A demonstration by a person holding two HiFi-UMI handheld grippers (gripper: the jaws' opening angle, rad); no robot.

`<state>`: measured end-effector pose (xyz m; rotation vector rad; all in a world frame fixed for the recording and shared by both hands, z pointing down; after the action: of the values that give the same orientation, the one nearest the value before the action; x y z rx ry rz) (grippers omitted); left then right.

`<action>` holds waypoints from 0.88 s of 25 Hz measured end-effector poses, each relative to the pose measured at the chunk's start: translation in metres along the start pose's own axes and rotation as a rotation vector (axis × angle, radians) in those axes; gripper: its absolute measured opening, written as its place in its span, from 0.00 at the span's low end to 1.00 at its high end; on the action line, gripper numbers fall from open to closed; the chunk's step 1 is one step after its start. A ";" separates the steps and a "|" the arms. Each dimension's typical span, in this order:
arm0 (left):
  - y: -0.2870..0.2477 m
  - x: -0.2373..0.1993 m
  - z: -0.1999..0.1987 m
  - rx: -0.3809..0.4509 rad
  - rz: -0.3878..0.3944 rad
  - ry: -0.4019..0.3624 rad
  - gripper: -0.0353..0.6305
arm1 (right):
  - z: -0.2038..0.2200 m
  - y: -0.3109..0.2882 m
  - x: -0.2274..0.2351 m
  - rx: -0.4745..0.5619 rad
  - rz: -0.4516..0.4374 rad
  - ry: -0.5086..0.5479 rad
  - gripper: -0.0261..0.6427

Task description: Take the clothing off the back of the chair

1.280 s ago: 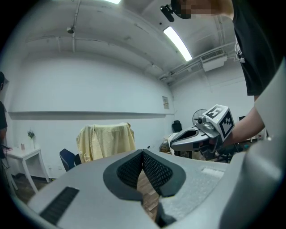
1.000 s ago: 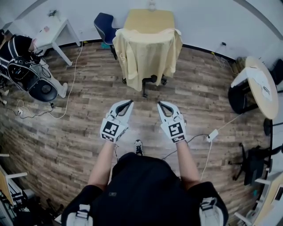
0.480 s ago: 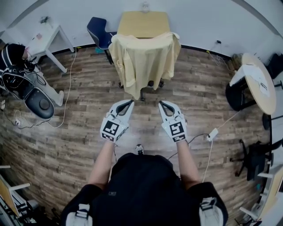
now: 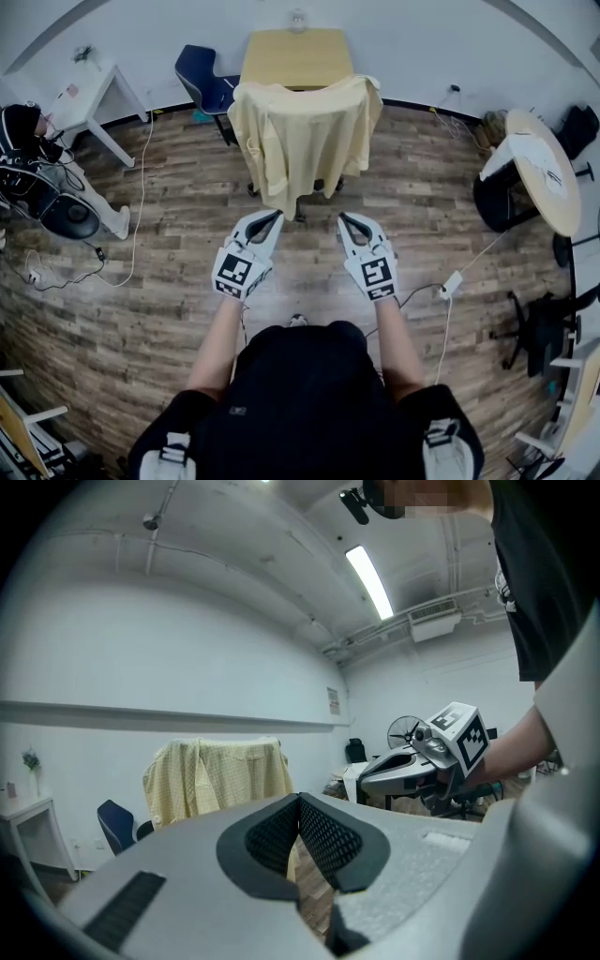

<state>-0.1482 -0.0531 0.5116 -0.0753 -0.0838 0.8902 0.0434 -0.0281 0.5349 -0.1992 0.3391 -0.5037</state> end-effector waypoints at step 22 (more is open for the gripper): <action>0.007 -0.030 -0.004 -0.008 -0.071 -0.001 0.05 | 0.001 -0.023 0.020 -0.013 -0.013 0.006 0.03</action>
<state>-0.1724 -0.0723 0.5057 -0.0791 -0.0902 0.8194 0.0502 -0.0573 0.5370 -0.2123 0.3475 -0.5153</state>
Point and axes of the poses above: the fingertips, and each gripper's own axes: y backward along the fingers, x to its right, z out of its underside, the point moved 5 cm from there along y, backward along the fingers, and after that the axes turned 2 degrees about y, right-handed, at the moved point
